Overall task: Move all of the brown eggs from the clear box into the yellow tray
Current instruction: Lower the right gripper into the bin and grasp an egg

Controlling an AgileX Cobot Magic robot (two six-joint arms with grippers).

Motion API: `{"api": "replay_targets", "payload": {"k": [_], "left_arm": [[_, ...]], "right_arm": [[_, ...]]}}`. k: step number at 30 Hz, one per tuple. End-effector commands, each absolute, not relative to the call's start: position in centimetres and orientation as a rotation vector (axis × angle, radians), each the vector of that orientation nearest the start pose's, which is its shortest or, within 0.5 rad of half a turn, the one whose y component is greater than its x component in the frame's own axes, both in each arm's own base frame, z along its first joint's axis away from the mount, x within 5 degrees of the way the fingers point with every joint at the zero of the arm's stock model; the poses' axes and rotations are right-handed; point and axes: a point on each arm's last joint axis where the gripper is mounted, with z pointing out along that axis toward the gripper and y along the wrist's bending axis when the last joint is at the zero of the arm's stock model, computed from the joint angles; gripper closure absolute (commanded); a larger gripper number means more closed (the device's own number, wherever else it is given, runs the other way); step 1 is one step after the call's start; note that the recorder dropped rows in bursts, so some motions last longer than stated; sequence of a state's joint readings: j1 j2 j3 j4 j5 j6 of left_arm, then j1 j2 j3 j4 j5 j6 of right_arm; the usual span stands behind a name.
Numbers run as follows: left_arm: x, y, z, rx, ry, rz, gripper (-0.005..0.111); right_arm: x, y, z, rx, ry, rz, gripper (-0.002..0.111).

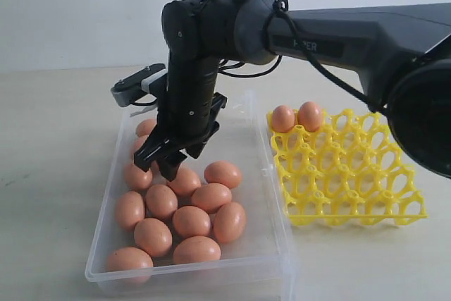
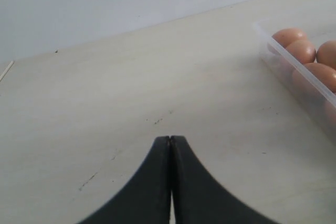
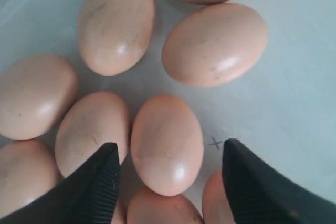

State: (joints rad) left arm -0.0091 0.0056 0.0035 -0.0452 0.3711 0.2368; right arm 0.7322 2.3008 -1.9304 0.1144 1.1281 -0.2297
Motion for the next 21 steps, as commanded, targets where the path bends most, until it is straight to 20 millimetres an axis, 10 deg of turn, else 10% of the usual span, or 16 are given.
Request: {"api": "replay_targets", "payload": {"k": [1,12,18,21], "left_arm": [[5.3,-0.2,18.0,0.198,1.838,0.108,0.107],[5.3,-0.2,18.0,0.198,1.838,0.108,0.107],[5.3,-0.2,18.0,0.198,1.838,0.108,0.107],[5.3,-0.2,18.0,0.198,1.838,0.108,0.107]], "right_arm": [[35.4,33.1,16.1,-1.352,2.699,0.211,0.051],[35.5,33.2,13.0,-1.414,2.740,0.190,0.054],[35.5,33.2,13.1,-1.416,2.737,0.191,0.106],[36.0,33.1,14.9,-1.362,2.680,0.227,0.108]]}}
